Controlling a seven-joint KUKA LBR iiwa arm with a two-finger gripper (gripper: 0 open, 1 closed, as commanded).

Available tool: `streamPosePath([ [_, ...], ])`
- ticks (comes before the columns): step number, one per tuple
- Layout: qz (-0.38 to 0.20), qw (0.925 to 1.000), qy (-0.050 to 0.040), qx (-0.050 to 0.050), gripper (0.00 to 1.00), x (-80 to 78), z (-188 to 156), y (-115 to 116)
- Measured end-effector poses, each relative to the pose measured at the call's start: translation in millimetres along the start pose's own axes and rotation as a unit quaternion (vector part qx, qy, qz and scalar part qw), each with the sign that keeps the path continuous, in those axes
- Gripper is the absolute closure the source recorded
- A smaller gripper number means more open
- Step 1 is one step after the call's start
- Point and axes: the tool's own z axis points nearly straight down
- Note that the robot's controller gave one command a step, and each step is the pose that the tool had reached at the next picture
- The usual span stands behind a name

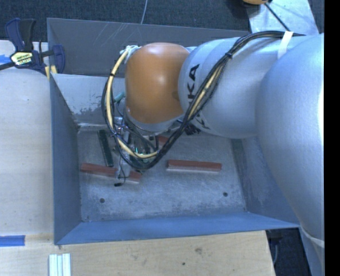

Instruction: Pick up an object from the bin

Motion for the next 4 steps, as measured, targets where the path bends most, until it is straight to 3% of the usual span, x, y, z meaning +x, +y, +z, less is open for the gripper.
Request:
streamPosePath([
  [1,0.002,1.0,-0.004,-0.001,0.0,-2.0,-5,-1],
  [2,-0.028,0.9996,-0.0077,-0.001,0.0,-1.4,14,4],
  [3,-0.085,0.9963,-0.01,-0.003,1.0,-5.8,78,22],
  [4,-0.085,0.9963,-0.01,-0.003,1.0,-5.9,78,22],
])
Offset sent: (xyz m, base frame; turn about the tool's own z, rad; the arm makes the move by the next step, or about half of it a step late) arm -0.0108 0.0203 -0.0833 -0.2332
